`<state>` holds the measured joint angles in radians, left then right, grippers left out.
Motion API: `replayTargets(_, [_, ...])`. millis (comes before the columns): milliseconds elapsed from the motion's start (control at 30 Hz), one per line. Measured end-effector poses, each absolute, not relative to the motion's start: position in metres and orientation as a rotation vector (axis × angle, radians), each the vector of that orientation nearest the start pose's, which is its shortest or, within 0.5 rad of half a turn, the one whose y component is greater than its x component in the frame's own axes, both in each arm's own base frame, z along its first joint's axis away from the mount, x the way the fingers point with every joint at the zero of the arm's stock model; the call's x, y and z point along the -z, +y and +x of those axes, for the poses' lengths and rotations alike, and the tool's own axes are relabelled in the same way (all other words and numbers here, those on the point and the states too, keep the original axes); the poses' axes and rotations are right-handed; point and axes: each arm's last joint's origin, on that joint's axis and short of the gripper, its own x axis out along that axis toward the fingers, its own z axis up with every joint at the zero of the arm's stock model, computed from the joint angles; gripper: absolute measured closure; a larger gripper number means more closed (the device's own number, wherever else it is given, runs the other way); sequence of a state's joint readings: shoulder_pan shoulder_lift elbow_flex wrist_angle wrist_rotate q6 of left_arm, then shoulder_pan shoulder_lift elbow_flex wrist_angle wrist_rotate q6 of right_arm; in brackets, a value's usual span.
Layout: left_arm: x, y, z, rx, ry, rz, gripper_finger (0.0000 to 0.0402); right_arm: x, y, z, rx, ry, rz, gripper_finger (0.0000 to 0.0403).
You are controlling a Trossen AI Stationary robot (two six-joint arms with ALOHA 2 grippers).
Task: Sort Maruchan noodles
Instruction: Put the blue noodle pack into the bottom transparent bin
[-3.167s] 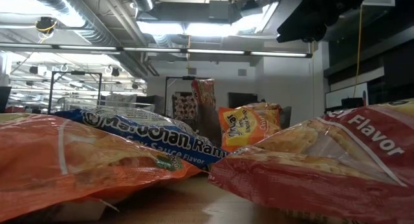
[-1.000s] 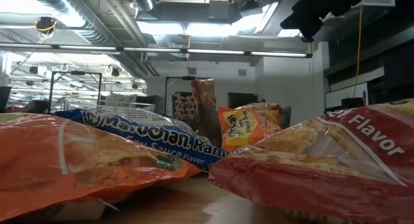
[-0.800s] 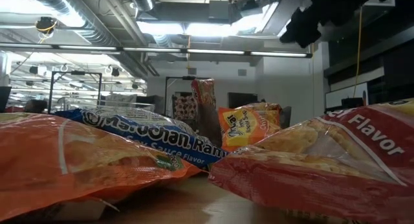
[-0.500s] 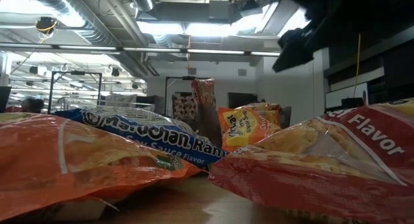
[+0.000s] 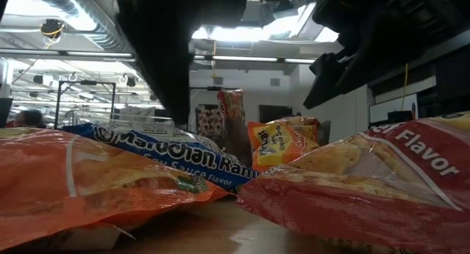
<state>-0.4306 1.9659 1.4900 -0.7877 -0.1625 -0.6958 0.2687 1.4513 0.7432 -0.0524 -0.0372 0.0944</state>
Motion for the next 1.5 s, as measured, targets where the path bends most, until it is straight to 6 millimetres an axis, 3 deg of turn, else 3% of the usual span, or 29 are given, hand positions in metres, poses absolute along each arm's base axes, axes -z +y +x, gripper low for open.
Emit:
replayTargets(400, [-0.156, -0.120, 0.361, -0.154, 1.316, -0.423, 0.0199, -0.185, 0.076, 0.273, -0.253, 0.771, 0.006, 0.0091])
replayTargets(633, [-0.148, -0.109, 0.362, -0.078, 1.339, -0.550, 0.0207, -0.185, 0.076, 0.273, -0.237, 0.770, 0.001, 0.0091])
replayTargets(800, [-0.148, -0.107, 0.364, -0.088, 1.328, -0.550, 0.0260, -0.185, 0.075, 0.274, -0.202, 0.767, -0.013, 0.0091])
replayTargets(1000, [-0.149, -0.105, 0.365, -0.119, 1.304, -0.512, 0.0375, -0.185, 0.075, 0.274, -0.198, 0.767, -0.009, 0.0091])
replayTargets(1100, [-0.149, -0.105, 0.365, -0.118, 1.303, -0.508, 0.0390, -0.185, 0.075, 0.274, -0.198, 0.767, -0.009, 0.0091])
replayTargets(1267, [-0.160, -0.108, 0.373, -0.105, 1.271, -0.505, 0.0397, -0.185, 0.075, 0.274, -0.197, 0.768, -0.007, 0.0091])
replayTargets(1500, [-0.211, -0.124, 0.383, -0.055, 1.293, -0.438, 0.0399, -0.185, 0.075, 0.274, -0.197, 0.767, -0.007, 0.0091])
